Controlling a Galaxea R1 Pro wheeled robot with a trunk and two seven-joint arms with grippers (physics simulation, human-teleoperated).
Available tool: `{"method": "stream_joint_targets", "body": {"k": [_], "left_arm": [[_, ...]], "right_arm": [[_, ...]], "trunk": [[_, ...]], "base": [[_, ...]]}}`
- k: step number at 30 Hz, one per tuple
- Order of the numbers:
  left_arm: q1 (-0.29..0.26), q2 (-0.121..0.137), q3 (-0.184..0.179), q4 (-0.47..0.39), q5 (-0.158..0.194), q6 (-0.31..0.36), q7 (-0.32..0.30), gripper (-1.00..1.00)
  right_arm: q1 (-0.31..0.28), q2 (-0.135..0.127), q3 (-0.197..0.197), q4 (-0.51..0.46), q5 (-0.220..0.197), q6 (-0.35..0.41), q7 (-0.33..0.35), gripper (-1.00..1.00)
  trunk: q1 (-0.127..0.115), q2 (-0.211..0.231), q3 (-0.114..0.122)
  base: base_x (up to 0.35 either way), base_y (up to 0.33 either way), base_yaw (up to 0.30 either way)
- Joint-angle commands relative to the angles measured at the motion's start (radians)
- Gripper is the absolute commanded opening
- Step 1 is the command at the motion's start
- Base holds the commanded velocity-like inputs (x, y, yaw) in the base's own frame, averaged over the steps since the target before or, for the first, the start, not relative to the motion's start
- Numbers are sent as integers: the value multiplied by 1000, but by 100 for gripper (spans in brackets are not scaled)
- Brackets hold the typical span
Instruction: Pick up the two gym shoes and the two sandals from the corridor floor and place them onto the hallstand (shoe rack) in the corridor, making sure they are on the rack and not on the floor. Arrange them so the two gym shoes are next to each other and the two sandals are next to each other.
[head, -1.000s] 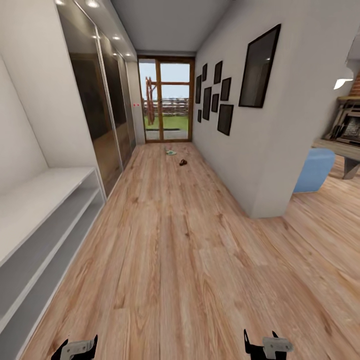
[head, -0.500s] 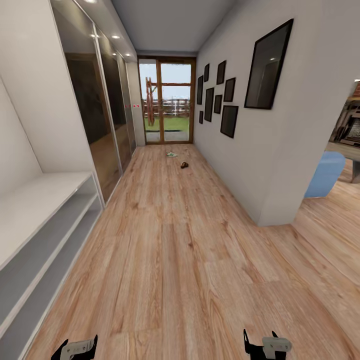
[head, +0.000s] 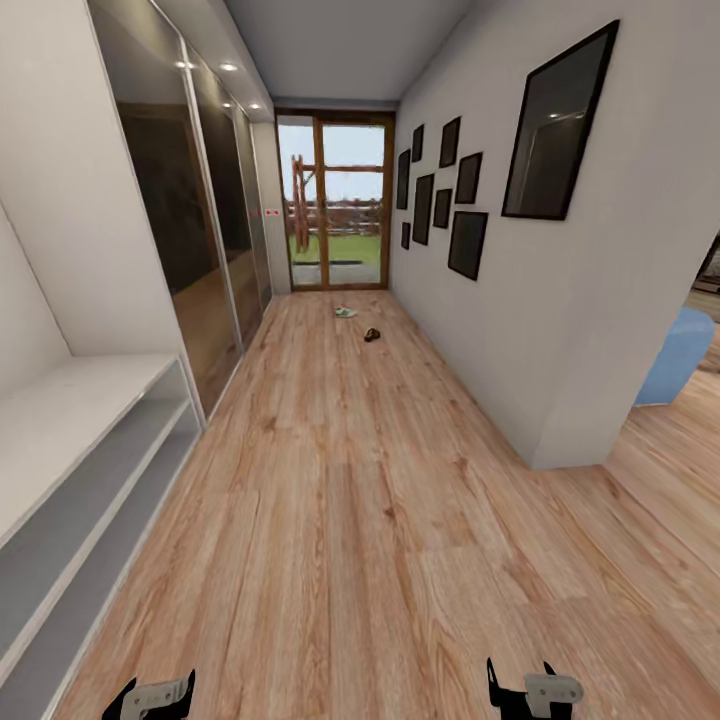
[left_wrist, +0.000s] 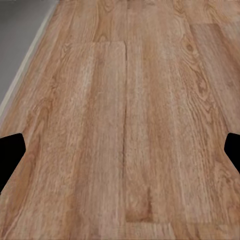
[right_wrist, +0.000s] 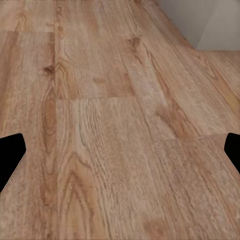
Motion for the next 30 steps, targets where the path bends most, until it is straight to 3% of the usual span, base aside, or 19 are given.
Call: {"method": "stream_joint_targets", "body": {"k": [1, 30], "left_arm": [[-1, -1, 9, 1, -10, -3, -5, 100], [-1, -1, 9, 1, -10, -4, -5, 100]], "right_arm": [[-1, 0, 4, 1, 4, -1, -8, 100], [-1, -1, 4, 2, 4, -1, -8, 100]], "trunk": [[0, 0, -1], [0, 0, -1]], "base": [[337, 78, 0], [337, 78, 0]]}}
